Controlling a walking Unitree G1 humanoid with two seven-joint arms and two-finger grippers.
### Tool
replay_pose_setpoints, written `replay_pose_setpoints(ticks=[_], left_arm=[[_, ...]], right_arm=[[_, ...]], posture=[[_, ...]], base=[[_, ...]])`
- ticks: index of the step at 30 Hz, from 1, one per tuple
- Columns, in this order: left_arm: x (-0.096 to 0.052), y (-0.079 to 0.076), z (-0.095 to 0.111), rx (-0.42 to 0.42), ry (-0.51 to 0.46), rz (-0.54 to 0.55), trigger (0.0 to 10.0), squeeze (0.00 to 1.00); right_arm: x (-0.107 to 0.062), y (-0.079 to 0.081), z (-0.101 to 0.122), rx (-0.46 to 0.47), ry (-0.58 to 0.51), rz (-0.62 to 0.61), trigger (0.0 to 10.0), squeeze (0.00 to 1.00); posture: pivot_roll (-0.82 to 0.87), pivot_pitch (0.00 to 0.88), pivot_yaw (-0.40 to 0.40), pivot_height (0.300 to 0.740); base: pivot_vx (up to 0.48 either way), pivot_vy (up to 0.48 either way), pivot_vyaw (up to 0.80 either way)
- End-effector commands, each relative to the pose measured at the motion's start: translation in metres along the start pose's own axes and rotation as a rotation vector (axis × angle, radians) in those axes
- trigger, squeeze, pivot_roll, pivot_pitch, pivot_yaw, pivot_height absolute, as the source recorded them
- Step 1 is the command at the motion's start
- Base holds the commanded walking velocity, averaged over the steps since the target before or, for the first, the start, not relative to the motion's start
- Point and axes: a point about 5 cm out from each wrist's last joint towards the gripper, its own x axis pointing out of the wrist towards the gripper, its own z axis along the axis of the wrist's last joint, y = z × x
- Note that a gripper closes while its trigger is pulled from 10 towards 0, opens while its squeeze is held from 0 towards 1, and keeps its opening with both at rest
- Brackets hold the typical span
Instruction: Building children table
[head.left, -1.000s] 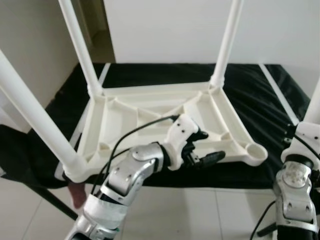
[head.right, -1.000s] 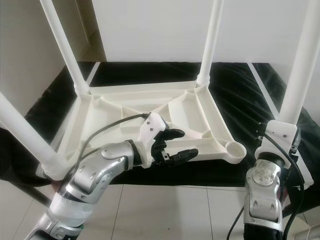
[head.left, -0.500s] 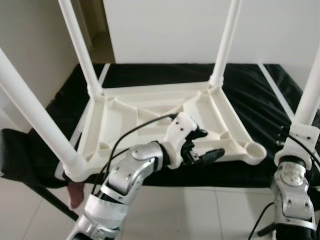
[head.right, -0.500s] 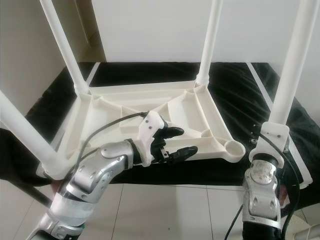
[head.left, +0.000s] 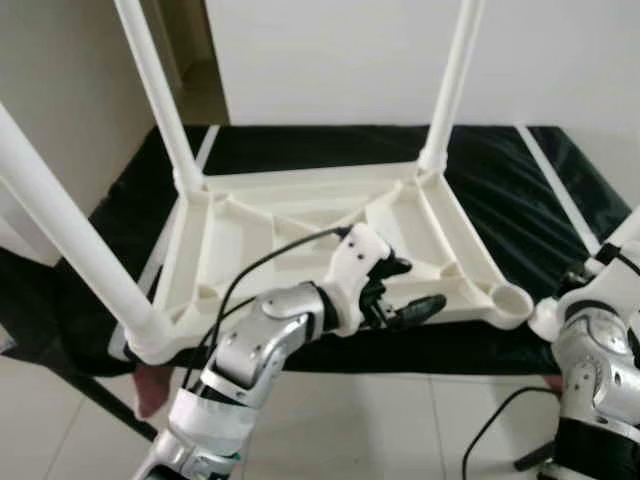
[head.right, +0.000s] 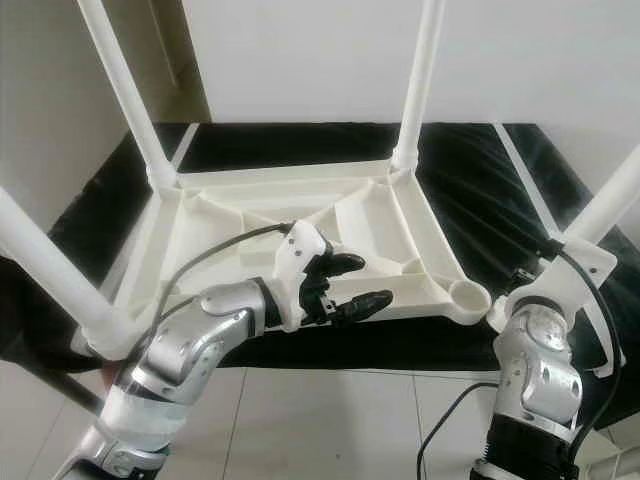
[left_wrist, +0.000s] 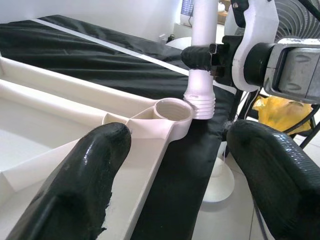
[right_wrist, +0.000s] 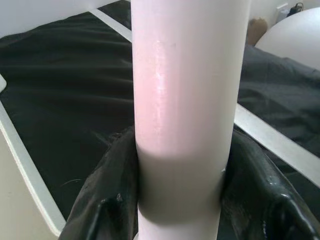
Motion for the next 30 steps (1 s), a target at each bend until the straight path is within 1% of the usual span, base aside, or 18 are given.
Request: replay_pose_setpoints(ticks=[1, 7, 9, 10, 11, 12, 13, 14, 16, 17, 19, 20, 21, 22, 27, 28, 29, 30], left_arm=[[-0.001, 0.003, 0.001, -0.003, 0.01, 0.045, 10.0, 0.0], [-0.001, 0.003, 0.001, -0.005, 0.012, 0.048, 10.0, 0.0], [-0.002, 0.004, 0.0, -0.006, 0.012, 0.051, 10.0, 0.0], [-0.002, 0.004, 0.0, -0.007, 0.011, 0.056, 10.0, 0.0], [-0.002, 0.004, 0.0, -0.007, 0.011, 0.056, 10.0, 0.0], [-0.002, 0.005, 0.001, -0.008, 0.007, 0.061, 10.0, 0.0], [-0.002, 0.005, 0.001, -0.008, 0.007, 0.061, 10.0, 0.0], [-0.001, 0.006, 0.001, -0.016, 0.0, 0.068, 10.0, 0.0], [0.0, 0.007, 0.003, -0.025, -0.009, 0.074, 10.0, 0.0], [0.0, 0.007, 0.003, -0.026, -0.011, 0.074, 10.0, 0.0], [0.0, 0.007, 0.004, -0.025, -0.01, 0.072, 10.0, 0.0], [0.0, 0.007, 0.004, -0.025, -0.01, 0.072, 10.0, 0.0], [0.0, 0.007, 0.003, -0.027, -0.011, 0.073, 10.0, 0.0], [0.0, 0.007, 0.003, -0.027, -0.011, 0.073, 10.0, 0.0], [-0.002, 0.005, 0.002, -0.039, -0.01, 0.077, 10.0, 0.0], [-0.002, 0.005, 0.002, -0.039, -0.01, 0.077, 10.0, 0.0], [-0.003, 0.004, 0.001, -0.044, -0.009, 0.078, 10.0, 0.0], [-0.003, 0.004, 0.001, -0.047, -0.009, 0.079, 10.0, 0.0]], right_arm=[[-0.001, 0.001, 0.009, 0.005, -0.017, 0.014, 10.0, 0.0], [-0.003, 0.003, 0.012, -0.004, 0.025, 0.06, 10.0, 0.0], [-0.004, 0.004, 0.017, -0.043, 0.053, 0.106, 10.0, 0.0], [-0.005, 0.005, 0.028, -0.157, 0.017, 0.179, 10.0, 0.0], [-0.005, 0.005, 0.028, -0.157, 0.017, 0.179, 10.0, 0.0], [-0.006, 0.006, 0.032, -0.215, -0.011, 0.205, 10.0, 0.0], [-0.006, 0.006, 0.032, -0.215, -0.011, 0.205, 10.0, 0.0], [-0.007, 0.007, 0.039, -0.308, -0.082, 0.234, 10.0, 0.0], [-0.008, 0.01, 0.049, -0.444, -0.205, 0.28, 10.0, 0.0], [-0.009, 0.012, 0.053, -0.491, -0.254, 0.298, 10.0, 0.0], [-0.01, 0.014, 0.05, -0.583, -0.279, 0.332, 10.0, 0.0], [-0.01, 0.014, 0.05, -0.583, -0.279, 0.332, 10.0, 0.0], [-0.01, 0.02, 0.047, -0.684, -0.324, 0.37, 10.0, 0.0], [-0.01, 0.02, 0.047, -0.684, -0.324, 0.37, 10.0, 0.0], [-0.008, 0.028, 0.036, -0.849, -0.335, 0.442, 10.0, 0.0], [-0.008, 0.028, 0.036, -0.849, -0.335, 0.442, 10.0, 0.0], [-0.007, 0.028, 0.033, -0.878, -0.335, 0.454, 10.0, 0.0], [-0.007, 0.03, 0.03, -0.925, -0.346, 0.471, 10.0, 0.0]], posture=[[-0.04, 0.052, 0.022, 0.74], [-0.04, 0.053, 0.021, 0.74], [-0.04, 0.054, 0.022, 0.74], [-0.05, 0.055, 0.025, 0.74], [-0.05, 0.055, 0.025, 0.74], [-0.05, 0.055, 0.025, 0.74], [-0.05, 0.055, 0.025, 0.74], [-0.05, 0.057, 0.026, 0.74], [-0.05, 0.059, 0.026, 0.74], [-0.05, 0.059, 0.026, 0.74], [-0.05, 0.062, 0.025, 0.74], [-0.05, 0.062, 0.025, 0.74], [-0.05, 0.066, 0.024, 0.74], [-0.05, 0.066, 0.024, 0.74], [-0.04, 0.074, 0.018, 0.74], [-0.04, 0.074, 0.018, 0.74], [-0.04, 0.075, 0.017, 0.74], [-0.04, 0.076, 0.015, 0.74]], base=[[0.0, 0.0, 0.0], [0.0, 0.0, 0.0], [0.0, 0.0, 0.0], [0.0, 0.0, 0.0], [0.0, 0.0, 0.0], [0.0, 0.0, 0.0], [0.0, 0.0, 0.0], [0.0, 0.0, 0.0], [0.0, 0.0, 0.0], [0.0, 0.0, 0.0], [0.0, 0.0, 0.0], [0.0, 0.0, 0.0], [0.0, 0.0, 0.0], [0.0, 0.0, 0.0], [0.0, 0.0, 0.0], [0.0, 0.0, 0.0], [0.0, 0.0, 0.0], [0.0, 0.0, 0.0]])
